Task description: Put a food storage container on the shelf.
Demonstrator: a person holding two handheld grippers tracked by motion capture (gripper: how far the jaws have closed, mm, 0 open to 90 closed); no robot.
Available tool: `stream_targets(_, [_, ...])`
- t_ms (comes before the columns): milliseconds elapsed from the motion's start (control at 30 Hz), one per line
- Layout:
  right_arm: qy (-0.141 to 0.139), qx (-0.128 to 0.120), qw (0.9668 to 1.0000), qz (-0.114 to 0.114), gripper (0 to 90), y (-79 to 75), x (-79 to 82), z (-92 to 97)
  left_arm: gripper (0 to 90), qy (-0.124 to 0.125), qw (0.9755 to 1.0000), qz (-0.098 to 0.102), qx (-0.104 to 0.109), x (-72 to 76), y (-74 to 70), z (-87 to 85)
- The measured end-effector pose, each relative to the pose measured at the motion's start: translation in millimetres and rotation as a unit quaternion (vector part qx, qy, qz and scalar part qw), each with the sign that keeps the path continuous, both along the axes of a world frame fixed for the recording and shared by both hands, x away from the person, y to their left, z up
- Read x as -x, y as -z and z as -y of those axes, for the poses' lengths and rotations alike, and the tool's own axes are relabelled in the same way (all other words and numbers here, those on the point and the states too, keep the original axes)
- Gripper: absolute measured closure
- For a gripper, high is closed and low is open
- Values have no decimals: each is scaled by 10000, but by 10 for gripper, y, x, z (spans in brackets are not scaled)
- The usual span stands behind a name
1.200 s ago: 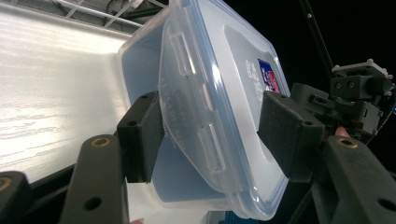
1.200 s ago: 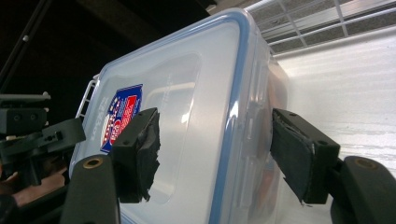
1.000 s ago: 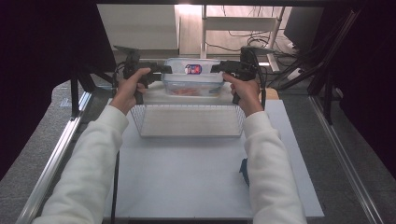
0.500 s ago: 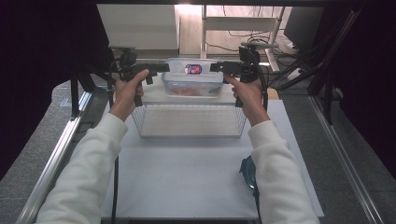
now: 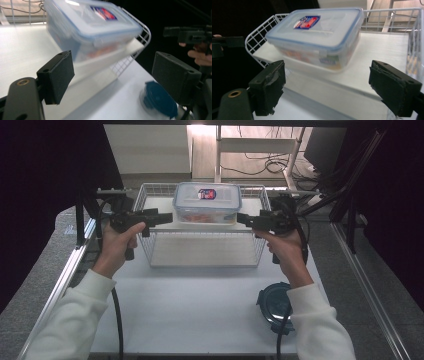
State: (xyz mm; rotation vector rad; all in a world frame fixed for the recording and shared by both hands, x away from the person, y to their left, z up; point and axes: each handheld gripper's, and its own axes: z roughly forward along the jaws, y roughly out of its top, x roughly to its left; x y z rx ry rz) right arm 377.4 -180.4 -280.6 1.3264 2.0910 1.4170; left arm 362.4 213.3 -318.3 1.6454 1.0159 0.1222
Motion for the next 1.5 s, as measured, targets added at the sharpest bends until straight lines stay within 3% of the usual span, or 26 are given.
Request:
stream_targets(133, [-65,49,9998,174,166,102,204,138,177,-43,9992,174,-349,242,100,-20])
stream_targets(167, [-77,113,9996,240,173,130,264,169,180,-43,9992,174,-349,242,100,-20])
stream_targets(200, [-111,190,9993,293,178,161,327,196,183,-48,9985,229,-505,367,150,-23])
stream_targets(300, [-212,247,9989,340,189,229,447,258,186,-52,9979,256,-591,477,212,-22])
stream_targets(333, [-293,256,9986,369,202,322,577,320,187,-60,9973,260,-688,588,297,-14])
stream_targets(400, [-353,221,9985,360,212,372,632,343,189,-49,9973,244,-697,623,327,-13])
stream_targets(567, [-639,315,9972,212,279,714,917,393,196,99,9971,116,-746,929,572,-35])
stream_targets(700, [-788,357,9963,20,293,893,1028,409,201,91,9967,26,-810,1098,723,-58])
stream_targets(733, [-853,408,9955,-89,300,1016,1082,427,201,97,9968,-55,-796,1169,806,-70])
stream_targets(800, [-861,430,9952,-173,302,1110,1116,450,205,89,9963,-103,-848,1238,900,-69])
stream_targets(900, [-847,379,9952,-297,310,1242,1164,482,227,133,9955,-180,-925,1283,1051,-69])
stream_targets(967, [-818,402,9950,-397,320,1314,1185,489,236,33,9963,-242,-828,1275,1141,-75])
stream_targets(1067, [-794,456,9948,-447,340,1383,1199,483,234,28,9944,-383,-981,1241,1235,-45])
stream_targets(1200, [-839,578,9937,-477,365,1438,1202,462,233,-26,9938,-477,-1002,1223,1302,-46])
stream_targets(1500, [-737,625,9944,-437,376,1404,1209,474,226,-161,9941,-523,-939,1240,1280,-84])
